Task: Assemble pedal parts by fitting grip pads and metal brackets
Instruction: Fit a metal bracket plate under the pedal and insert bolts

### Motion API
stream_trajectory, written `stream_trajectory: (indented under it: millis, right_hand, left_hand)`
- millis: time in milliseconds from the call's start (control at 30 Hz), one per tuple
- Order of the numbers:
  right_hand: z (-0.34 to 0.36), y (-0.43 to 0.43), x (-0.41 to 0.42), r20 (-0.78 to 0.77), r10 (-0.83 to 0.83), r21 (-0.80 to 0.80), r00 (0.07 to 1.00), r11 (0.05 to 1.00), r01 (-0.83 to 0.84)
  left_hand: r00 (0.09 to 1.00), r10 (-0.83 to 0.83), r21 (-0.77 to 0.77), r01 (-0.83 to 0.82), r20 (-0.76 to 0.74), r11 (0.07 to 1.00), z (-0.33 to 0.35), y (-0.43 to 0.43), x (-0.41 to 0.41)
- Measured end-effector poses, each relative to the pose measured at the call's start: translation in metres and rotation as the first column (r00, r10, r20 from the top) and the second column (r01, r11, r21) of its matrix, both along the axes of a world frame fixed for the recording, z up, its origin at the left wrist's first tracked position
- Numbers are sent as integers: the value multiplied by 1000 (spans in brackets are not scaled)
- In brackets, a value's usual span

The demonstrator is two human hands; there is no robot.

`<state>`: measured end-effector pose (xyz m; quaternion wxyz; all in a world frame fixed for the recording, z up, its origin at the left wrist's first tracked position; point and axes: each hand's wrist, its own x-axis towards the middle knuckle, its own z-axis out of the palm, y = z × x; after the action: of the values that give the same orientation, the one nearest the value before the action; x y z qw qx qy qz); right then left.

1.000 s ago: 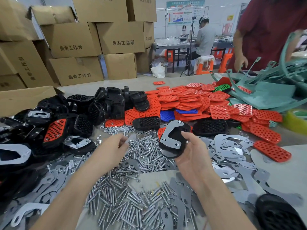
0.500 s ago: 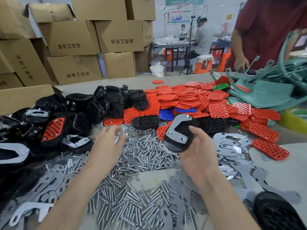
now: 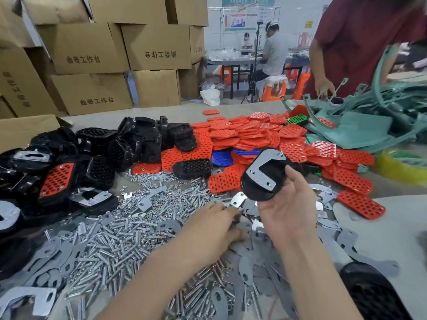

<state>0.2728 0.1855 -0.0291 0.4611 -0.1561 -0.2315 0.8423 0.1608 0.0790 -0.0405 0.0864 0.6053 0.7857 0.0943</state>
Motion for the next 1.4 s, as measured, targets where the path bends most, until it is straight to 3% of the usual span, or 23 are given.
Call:
stream_trajectory:
  millis: [100,200,300,333,400,500,567,633,667,800,1033,1100,1167,1267,1367,1400]
  right_hand:
    - [-2,-3,-3,17,44,17,999,999,-44]
    - [-3,-4,-7,42,83,30,996,996,-84]
    - [-5,-5,-10,77,108,35,991,993,-111]
    - [-5,-6,-12,88,116,38,989,992,-120]
    - [-6,-10,-16,109,135,41,985,989,-140]
    - [-8,-14,-23,146,166,36,975,984,-172]
    - [-9,-17,-26,168,192,12,967,980,-197]
    - [-10,-21,-29,188,206,-8,960,978,-208]
    - [-10,-23,-31,193,211,-12,958,977,-212]
    - [-8,-29,-33,220,261,-16,940,965,-264]
    - [-10,-30,-36,223,290,-43,931,957,-288]
    - [-11,-30,-37,223,292,-40,930,956,-291]
    - [-12,-30,-37,217,289,-40,932,957,-287]
    - [-11,-30,-37,195,271,-48,943,963,-267]
    - [-11,-29,-37,170,244,-62,955,970,-236]
    - [-11,-28,-37,162,236,-64,958,971,-229]
  left_hand:
    - [960,49,79,-74,276,994,8,-15,-8]
    - [897,138,195,-237,419,952,14,-34,-22]
    - [752,180,298,-452,634,841,16,-54,-39]
    - [661,154,310,-528,735,791,15,-60,-42]
    - [361,21,244,-672,932,699,13,-66,-46]
    - [-112,-180,42,-729,977,684,7,-66,-45]
    - [-278,-219,-39,-696,935,717,6,-65,-43]
    - [-334,-229,-66,-682,914,728,6,-64,-42]
    - [-314,-230,-56,-691,921,721,5,-63,-42]
    - [-96,-199,62,-744,975,665,6,-65,-43]
    - [-28,-297,172,-762,955,624,9,-67,-42]
    - [37,-265,199,-760,964,619,9,-67,-41]
    - [171,-142,222,-760,975,611,7,-68,-42]
    - [464,135,296,-736,875,609,1,-73,-47]
    - [737,357,423,-640,575,641,-5,-77,-52]
    - [787,414,434,-603,457,669,-7,-78,-53]
